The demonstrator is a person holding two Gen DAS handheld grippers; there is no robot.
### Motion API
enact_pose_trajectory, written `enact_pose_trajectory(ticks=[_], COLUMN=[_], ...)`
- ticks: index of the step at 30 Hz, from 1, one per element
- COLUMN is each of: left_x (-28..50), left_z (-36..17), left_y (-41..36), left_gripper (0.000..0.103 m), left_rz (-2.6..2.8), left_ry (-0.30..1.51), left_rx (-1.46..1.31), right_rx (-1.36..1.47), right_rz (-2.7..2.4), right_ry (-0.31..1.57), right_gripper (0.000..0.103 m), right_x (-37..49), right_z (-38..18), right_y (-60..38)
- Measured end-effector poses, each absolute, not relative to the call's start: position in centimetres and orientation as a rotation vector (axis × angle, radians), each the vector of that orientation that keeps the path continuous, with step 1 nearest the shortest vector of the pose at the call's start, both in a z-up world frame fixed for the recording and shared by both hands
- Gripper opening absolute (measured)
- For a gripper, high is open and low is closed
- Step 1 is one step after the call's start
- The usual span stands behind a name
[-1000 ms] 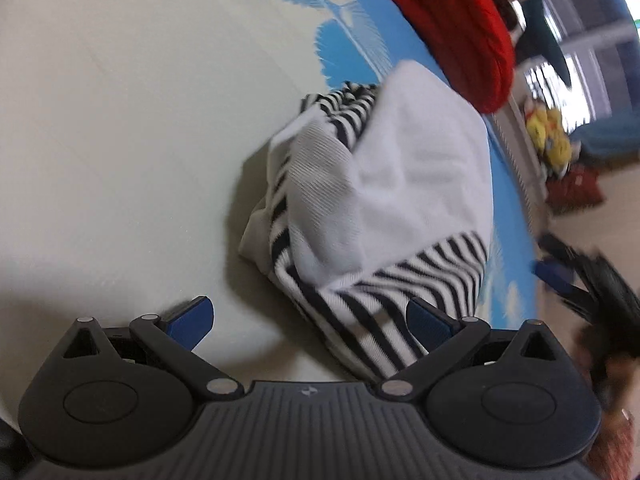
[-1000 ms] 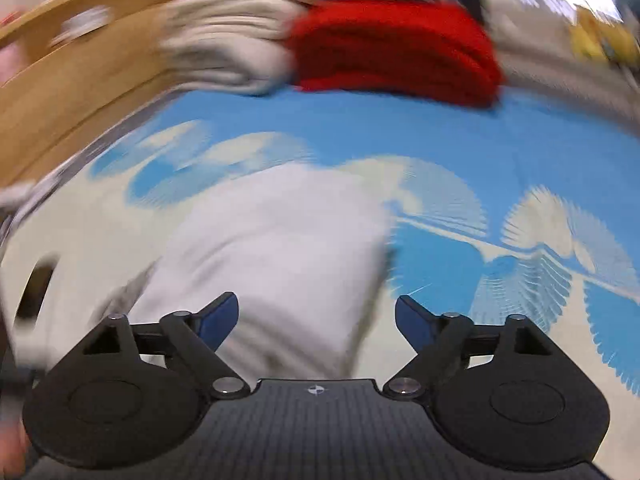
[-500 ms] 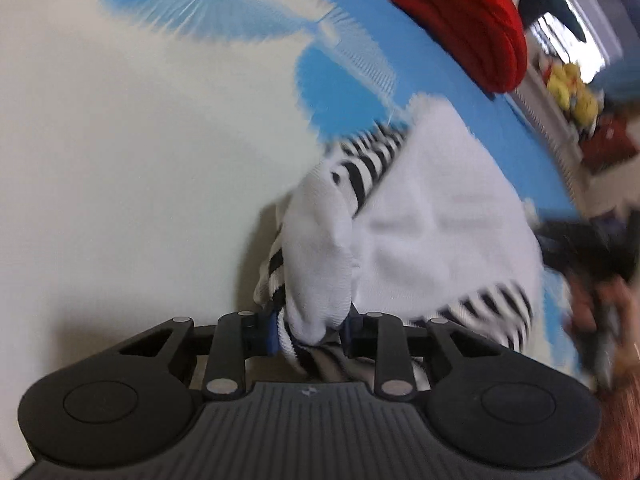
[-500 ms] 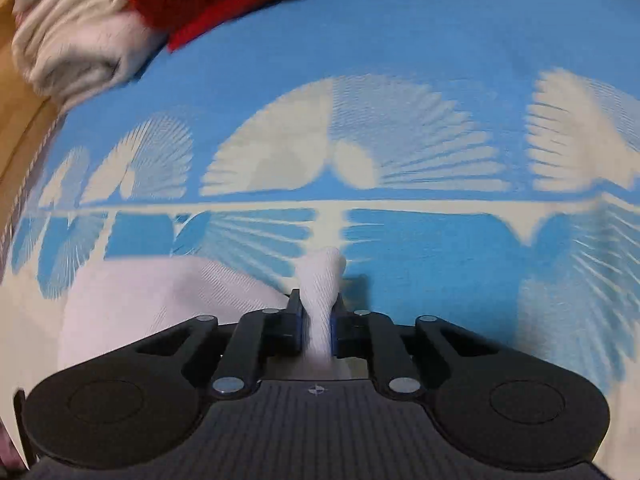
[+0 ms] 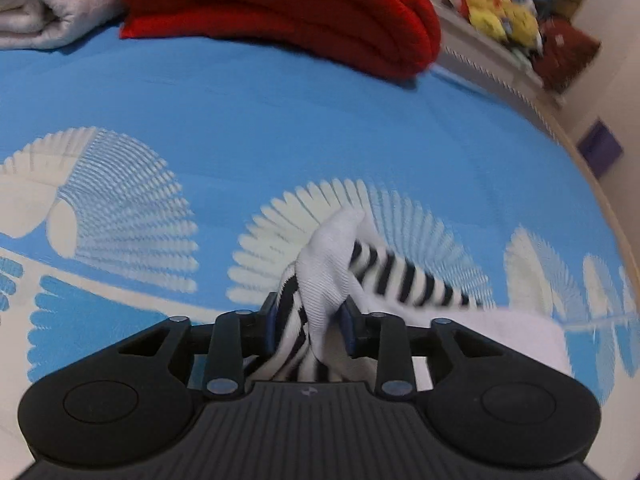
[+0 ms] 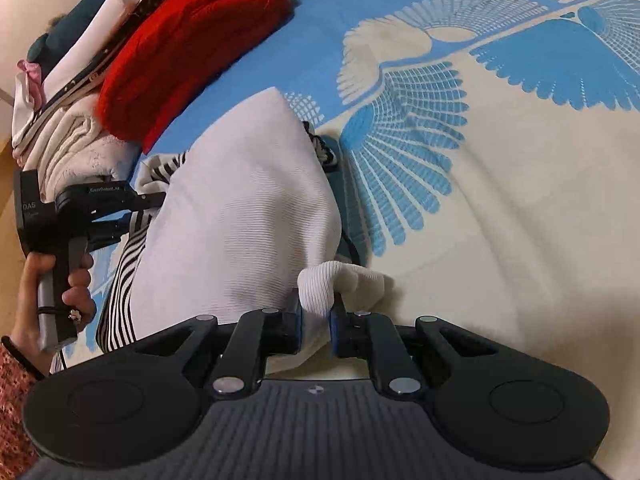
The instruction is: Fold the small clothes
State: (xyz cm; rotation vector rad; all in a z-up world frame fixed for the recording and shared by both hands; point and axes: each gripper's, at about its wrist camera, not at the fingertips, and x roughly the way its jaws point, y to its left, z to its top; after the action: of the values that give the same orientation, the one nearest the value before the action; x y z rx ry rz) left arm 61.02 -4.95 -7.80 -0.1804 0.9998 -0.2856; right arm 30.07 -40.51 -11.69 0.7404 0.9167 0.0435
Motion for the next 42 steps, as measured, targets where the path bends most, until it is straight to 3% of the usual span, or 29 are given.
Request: enact_pose_trajectory(ticks=[2,4,7,9,11,12,14,16,20,23,27,33,42], left_x=[61.3,61.7,61.2,59.2,55.5,53.0,47.3,41.2,29.9,23.9,20.0,18.5,19.6], left_z=[-7.2,-6.7,-5.6,-4.7,-3.3,-2.5,-1.2,-0.1,0.0,-1.4,-3.2,-4.8,-5.9], left_y=[-3.6,-1.9,0.5,1.9,3.2,3.6,4.2,4.5,4.6,3.9,1.8,0.6,-1.0], left_gripper=[0.064,0.078,0.083,0.087,0.097,0.102,0.103,0.103,0.103,0.103,0.103,0.103,0.103], left_rz=[-0.226,-0.15,-0.077,-0.064,-0.085,-0.087,-0.089,-0.119,-0.11,-0.06,-0.021,-0.072,-0.103], left_ry=[0.959,0.927,0.937,0.951,0.946,0.937,0.873,0.855,0.81,0.814,0.817,0.809,0.83], left_rx=[-0.229,-0.27,-0.3,-0.306,-0.267,-0.236,-0.2,-0.159,-0.201,-0.232,-0.072,-0.038,0.017], right_rx=[0.736,0.741,0.748,0.737,0.704,0.689,0.598,0.474,0.248,0.15,0.061,-0.122,-0.05], right_rz=[0.045,0.038,0.025,0.023,-0.03,-0.067,-0.106,-0.117,-0.093,-0.12,-0.124,-0.089,-0.077], right_ry=[0.912,0.907,0.892,0.889,0.9,0.896,0.836,0.782,0.608,0.545,0.598,0.543,0.568], right_gripper=[0.012,0.013,0.013,0.022,0.045,0.049,0.056,0.073,0.09,0.091,0.091,0.091,0.091], right_x=[30.1,30.1,30.4,30.6,30.4,30.0,28.2,25.9,18.0,12.5,8.9,7.0,8.7], right_z=[-12.0,-12.1,-12.2,-12.3,-11.7,-10.9,-7.9,-4.9,-1.3,-2.2,-5.2,-6.0,-7.0], right_y=[-40.5,-40.7,-40.6,-40.8,-41.2,-41.4,-40.9,-39.5,-34.8,-31.7,-29.0,-26.5,-26.7])
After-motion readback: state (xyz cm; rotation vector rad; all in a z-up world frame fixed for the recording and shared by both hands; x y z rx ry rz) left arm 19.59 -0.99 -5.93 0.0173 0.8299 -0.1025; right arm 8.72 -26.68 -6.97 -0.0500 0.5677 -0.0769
